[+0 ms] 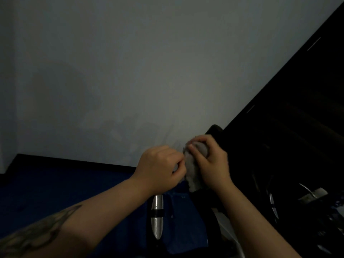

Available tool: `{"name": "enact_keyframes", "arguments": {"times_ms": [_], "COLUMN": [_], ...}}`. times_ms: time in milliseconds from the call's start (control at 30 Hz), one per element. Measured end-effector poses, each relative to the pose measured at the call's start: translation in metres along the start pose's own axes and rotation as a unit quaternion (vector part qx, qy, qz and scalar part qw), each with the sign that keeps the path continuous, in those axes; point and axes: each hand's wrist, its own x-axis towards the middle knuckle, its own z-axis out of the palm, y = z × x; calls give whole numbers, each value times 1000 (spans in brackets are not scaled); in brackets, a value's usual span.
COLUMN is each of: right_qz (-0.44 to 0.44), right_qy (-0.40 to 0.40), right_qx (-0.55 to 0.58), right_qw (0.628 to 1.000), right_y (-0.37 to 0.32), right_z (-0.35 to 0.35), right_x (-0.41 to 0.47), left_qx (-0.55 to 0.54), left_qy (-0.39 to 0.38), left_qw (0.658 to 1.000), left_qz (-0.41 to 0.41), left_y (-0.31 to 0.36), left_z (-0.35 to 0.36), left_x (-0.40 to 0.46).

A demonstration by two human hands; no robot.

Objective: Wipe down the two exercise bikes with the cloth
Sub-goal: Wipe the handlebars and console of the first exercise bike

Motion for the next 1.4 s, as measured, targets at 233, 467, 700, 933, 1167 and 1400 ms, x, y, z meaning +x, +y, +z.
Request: {"name": "enact_keyframes", "arguments": {"times_ms": [233, 467, 700, 933, 1167, 1400], "right_qz": [-28, 56, -62, 61, 107, 187], "right_qy": [-151, -133, -173, -78, 63, 12], "right_qx": [-31, 114, -61, 122, -43, -25], "right_qw": [988, 983, 981, 988, 991, 982], "right_y": [15, 4, 27, 22, 11, 21], "right_z": [-7, -19, -17, -49, -4, -40], "right_x": [-48, -27, -95, -84, -132, -95], "left_qx": [20, 21, 42, 37, 60, 75], "left_qy": [-9, -5, -11, -14, -23, -29], "left_qw": [1000, 1000, 999, 999, 997, 996], "left_qz": [15, -10, 2, -28, -31, -43], "left_y": [2, 3, 3, 3, 2, 4], "left_z": [-3, -1, 0, 4, 5, 5], "left_x": [-1, -1, -1, -1, -1, -2]}}
